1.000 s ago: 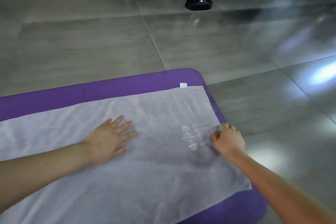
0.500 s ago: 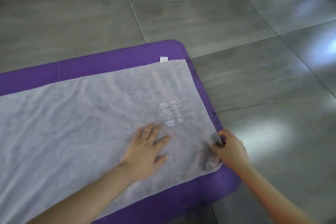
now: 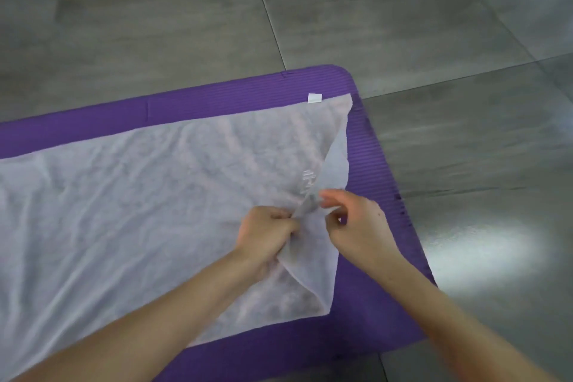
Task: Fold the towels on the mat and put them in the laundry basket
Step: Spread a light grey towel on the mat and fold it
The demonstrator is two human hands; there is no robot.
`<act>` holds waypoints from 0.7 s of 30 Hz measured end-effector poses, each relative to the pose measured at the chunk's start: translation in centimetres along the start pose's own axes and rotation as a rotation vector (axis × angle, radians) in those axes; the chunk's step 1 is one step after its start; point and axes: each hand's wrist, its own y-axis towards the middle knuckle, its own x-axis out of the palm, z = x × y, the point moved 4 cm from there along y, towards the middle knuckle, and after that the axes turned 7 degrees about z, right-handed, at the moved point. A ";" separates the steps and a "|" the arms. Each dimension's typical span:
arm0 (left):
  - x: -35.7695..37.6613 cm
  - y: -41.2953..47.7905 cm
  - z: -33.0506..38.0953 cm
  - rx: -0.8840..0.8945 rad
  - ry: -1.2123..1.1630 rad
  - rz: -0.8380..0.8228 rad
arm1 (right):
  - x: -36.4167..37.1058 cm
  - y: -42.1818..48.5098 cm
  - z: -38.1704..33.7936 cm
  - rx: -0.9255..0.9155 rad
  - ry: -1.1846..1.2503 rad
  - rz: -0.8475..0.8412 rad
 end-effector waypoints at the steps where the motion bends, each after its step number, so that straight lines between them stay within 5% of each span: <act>1: -0.8 0.1 0.4 0.061 0.080 0.035 | 0.0 1.0 -0.9 -0.246 -0.242 0.077; 3: -2.4 -0.4 1.7 0.170 0.204 0.016 | 1.4 3.4 -2.2 -0.661 -0.469 0.047; 5: -4.3 -1.1 2.8 0.249 0.315 -0.063 | 2.9 6.3 -3.1 -0.852 -0.593 -0.122; 8: -7.7 -2.2 3.3 0.288 0.384 -0.155 | 3.7 9.9 -4.7 -0.860 -0.862 -0.343; 14: -16.9 -4.2 2.2 0.175 0.293 -0.133 | 4.2 14.0 -9.8 -0.781 -1.102 -0.385; 18: -22.2 -6.0 0.6 0.183 0.291 -0.087 | 8.3 12.9 -14.4 -0.953 -1.088 -0.541; 21: -26.4 -7.3 -1.8 0.167 0.256 -0.028 | 12.6 10.3 -17.9 -1.210 -0.946 -0.348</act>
